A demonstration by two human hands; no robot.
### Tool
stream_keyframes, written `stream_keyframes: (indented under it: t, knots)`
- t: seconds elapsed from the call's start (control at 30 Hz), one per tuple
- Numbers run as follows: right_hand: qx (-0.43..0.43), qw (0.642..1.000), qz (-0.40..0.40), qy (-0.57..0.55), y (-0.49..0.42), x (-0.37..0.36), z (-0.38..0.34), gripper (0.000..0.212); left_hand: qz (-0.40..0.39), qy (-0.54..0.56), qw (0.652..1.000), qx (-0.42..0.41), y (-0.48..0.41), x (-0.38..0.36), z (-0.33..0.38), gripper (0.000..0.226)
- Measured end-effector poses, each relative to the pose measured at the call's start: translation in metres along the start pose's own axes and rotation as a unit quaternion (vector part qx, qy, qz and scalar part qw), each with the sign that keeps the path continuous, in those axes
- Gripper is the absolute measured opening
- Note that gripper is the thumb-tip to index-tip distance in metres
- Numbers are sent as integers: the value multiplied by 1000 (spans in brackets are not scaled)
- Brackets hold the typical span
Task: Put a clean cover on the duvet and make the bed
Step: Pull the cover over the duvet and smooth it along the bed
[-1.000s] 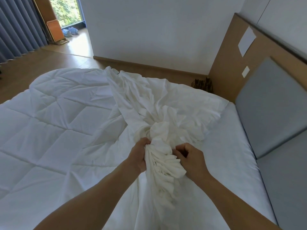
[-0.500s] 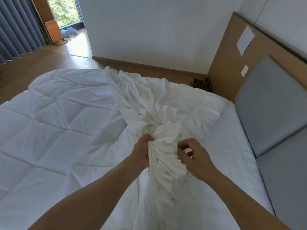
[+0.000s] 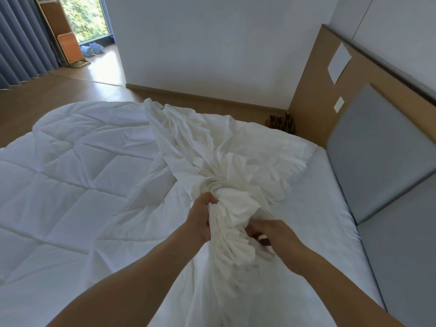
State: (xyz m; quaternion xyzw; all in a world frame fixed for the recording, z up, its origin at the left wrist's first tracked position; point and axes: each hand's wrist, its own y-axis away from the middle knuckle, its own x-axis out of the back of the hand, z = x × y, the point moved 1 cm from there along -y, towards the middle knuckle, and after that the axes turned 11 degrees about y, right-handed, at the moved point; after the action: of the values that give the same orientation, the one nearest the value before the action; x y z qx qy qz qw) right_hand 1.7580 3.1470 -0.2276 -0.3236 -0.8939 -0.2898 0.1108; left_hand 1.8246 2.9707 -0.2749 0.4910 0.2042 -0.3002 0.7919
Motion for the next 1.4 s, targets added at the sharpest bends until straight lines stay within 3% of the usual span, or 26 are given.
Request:
stream_keyframes:
  t: [0.1, 0.2, 0.27, 0.37, 0.47, 0.53, 0.7, 0.83, 0.97, 1.1, 1.2, 1.3, 1.4]
  knots:
    - [-56, 990, 107, -77, -11, -1, -4, 36, -21, -2, 1000, 11, 2, -1, -5, 66]
    - [1, 984, 177, 36, -12, -8, -13, 34, -35, -1, 999, 17, 3, -1, -12, 78]
    - [27, 981, 173, 79, -12, -13, -16, 38, -45, 2, 999, 18, 0, -1, -11, 78]
    - [36, 984, 152, 88, -17, -20, -11, 20, -55, 1, 998, 15, -1, 1, -7, 63]
    - [46, 977, 161, 129, -23, -22, -13, 20, -51, -17, 999, 7, -3, 6, -8, 77]
    - [31, 980, 176, 92, -27, -18, -13, 29, -49, -46, 998, 4, -4, 10, -8, 75]
    - [2, 984, 163, -67, -26, -6, -12, 24, -77, -116, 990, -6, -1, 16, 6, 65]
    - [11, 969, 153, -192, -28, 17, -17, 20, -108, -180, 978, -11, -2, 40, 15, 72]
    - [12, 948, 185, -258, -30, 30, -15, 32, -118, -250, 961, -26, -3, 39, 22, 77]
    - [-5, 907, 211, -364, -36, 35, -17, 6, -182, -200, 962, 24, 4, 42, 7, 75]
    - [-28, 910, 184, -371, -36, 16, -25, 17, -160, -248, 953, 76, 14, 37, -29, 84]
    - [-32, 930, 125, -345, -30, -5, -23, 19, -98, -318, 943, 26, 16, 23, -37, 81]
    - [-1, 937, 95, -337, -31, -5, -23, 20, -66, -262, 962, 22, 13, 16, -24, 79]
